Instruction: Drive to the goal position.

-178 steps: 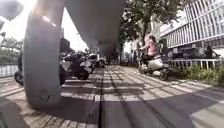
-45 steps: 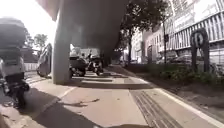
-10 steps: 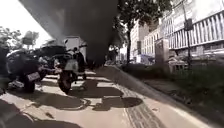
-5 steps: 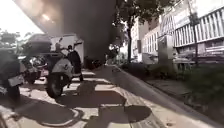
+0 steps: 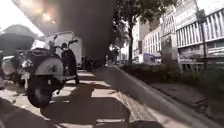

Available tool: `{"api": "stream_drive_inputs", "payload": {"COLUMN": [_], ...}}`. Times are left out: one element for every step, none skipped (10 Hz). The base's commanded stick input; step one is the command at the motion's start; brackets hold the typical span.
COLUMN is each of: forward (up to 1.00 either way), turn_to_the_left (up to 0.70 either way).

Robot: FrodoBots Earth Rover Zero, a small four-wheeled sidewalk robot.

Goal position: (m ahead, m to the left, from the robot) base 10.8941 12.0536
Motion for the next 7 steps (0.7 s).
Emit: {"api": "stream_drive_inputs", "payload": {"forward": [0.7, 0.7, 0.7, 0.7, 0.7, 0.7, 0.7], "turn_to_the_left": [0.0, 0.0, 0.0, 0.0, 0.0, 0.0, 0.0]}}
